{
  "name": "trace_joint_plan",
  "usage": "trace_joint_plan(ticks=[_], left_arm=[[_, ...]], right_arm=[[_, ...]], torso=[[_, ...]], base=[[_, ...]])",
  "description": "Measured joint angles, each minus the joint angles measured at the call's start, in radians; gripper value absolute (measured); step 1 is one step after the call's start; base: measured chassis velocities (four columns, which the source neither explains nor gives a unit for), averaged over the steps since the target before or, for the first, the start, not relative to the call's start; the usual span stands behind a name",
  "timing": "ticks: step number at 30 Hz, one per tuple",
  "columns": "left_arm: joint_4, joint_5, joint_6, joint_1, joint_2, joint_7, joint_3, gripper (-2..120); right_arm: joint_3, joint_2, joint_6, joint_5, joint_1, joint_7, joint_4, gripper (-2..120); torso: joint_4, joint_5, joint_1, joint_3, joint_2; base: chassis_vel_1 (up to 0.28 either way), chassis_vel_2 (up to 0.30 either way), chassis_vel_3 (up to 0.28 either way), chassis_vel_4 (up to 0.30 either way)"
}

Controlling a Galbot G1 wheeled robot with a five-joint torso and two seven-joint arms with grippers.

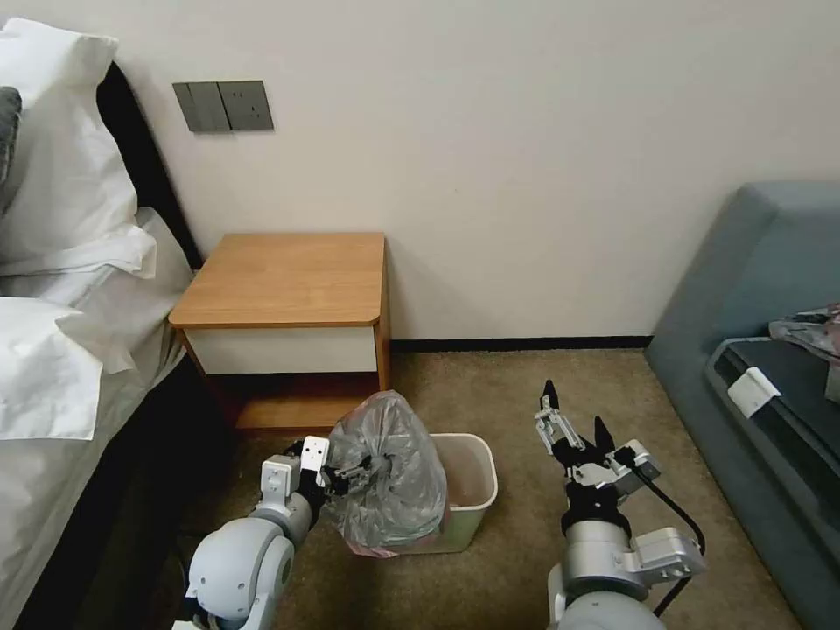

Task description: Pick up the garbage bag from the table and place it over the trash can.

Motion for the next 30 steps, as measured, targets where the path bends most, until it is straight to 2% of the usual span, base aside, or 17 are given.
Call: trace_joint_plan(ticks=[2,4,6,7,9,14,16,18,20,21,22,24,25,29,30], left_arm=[[0.006,-0.004,0.0,0.0,0.0,0.002,-0.003,83],[0.008,-0.007,0.0,0.0,0.0,0.006,-0.004,80],[0.012,-0.011,-0.001,0.0,0.003,0.02,-0.007,70],[0.012,-0.011,-0.001,0.0,0.003,0.02,-0.007,70],[0.017,-0.013,-0.001,-0.002,0.005,0.04,-0.011,60],[0.021,-0.004,-0.001,-0.001,0.012,0.099,-0.018,57],[0.021,-0.004,-0.001,-0.001,0.013,0.101,-0.018,57],[0.031,0.0,-0.001,-0.001,0.015,0.128,-0.019,46],[0.034,0.0,-0.001,-0.001,0.015,0.13,-0.019,44],[0.036,0.001,-0.001,0.001,0.014,0.131,-0.018,37],[0.036,0.001,-0.001,0.001,0.014,0.131,-0.018,37],[0.04,0.002,-0.002,0.006,0.012,0.131,-0.016,25],[0.04,0.002,-0.002,0.006,0.012,0.131,-0.016,25],[0.039,0.009,-0.002,0.014,0.009,0.125,-0.015,8],[0.039,0.009,-0.002,0.014,0.009,0.125,-0.015,8]], right_arm=[[0.0,-0.001,0.003,-0.004,-0.003,0.001,0.002,100],[0.0,-0.001,0.004,-0.005,-0.004,0.001,0.003,100],[-0.002,0.0,0.007,-0.012,-0.007,0.001,0.005,100],[-0.002,0.0,0.007,-0.012,-0.007,0.001,0.005,100],[-0.006,0.002,0.012,-0.022,-0.012,0.001,0.005,100],[-0.012,0.008,0.022,-0.041,-0.023,0.0,0.005,100],[-0.012,0.008,0.022,-0.041,-0.023,0.0,0.005,100],[-0.013,0.009,0.027,-0.052,-0.025,0.0,0.008,100],[-0.014,0.009,0.028,-0.054,-0.026,0.0,0.009,100],[-0.014,0.009,0.029,-0.057,-0.027,0.0,0.011,100],[-0.014,0.009,0.029,-0.057,-0.027,0.0,0.011,100],[-0.014,0.009,0.033,-0.064,-0.029,0.0,0.011,100],[-0.014,0.009,0.033,-0.064,-0.029,0.0,0.011,100],[-0.016,0.009,0.036,-0.069,-0.029,0.0,0.011,100],[-0.016,0.009,0.036,-0.069,-0.029,0.0,0.011,100]], torso=[[0.0,0.0,0.0,0.0,0.0],[0.0,0.0,0.0,0.0,0.0],[0.0,0.0,0.0,0.0,0.0],[0.0,0.0,0.0,0.0,0.0],[0.0,0.0,0.0,0.0,0.0],[0.0,0.0,0.0,0.0,0.0],[0.0,0.0,0.0,0.0,0.0],[0.0,0.0,0.0,0.0,0.0],[0.0,0.0,0.0,0.0,0.0],[0.0001,0.0,0.0,0.0,0.0],[0.0001,0.0,0.0,0.0,0.0],[0.0001,0.0,0.0,0.0,0.0],[0.0001,0.0,0.0,0.0,0.0],[0.0,-0.0001,0.0,0.0,0.0],[0.0,-0.0001,0.0,0.0,0.0]], base=[[0.0,0.0,0.0,0.0],[0.0,0.0,0.0,0.0],[0.0,0.0,0.0,0.0],[0.0,0.0,0.0,0.0],[0.0,0.0,0.0,0.0],[0.0,0.0,0.0,0.0],[0.0,0.0,0.0,0.0],[0.0,0.0,0.0,0.0],[0.0,0.0,0.0,0.0],[0.0,0.0,0.0,0.0],[0.0,0.0,0.0,0.0],[0.0,0.0,0.0,0.0],[0.0,0.0,0.0,0.0],[0.0,0.0,0.0,0.0],[0.0,0.0,0.0,0.0]])
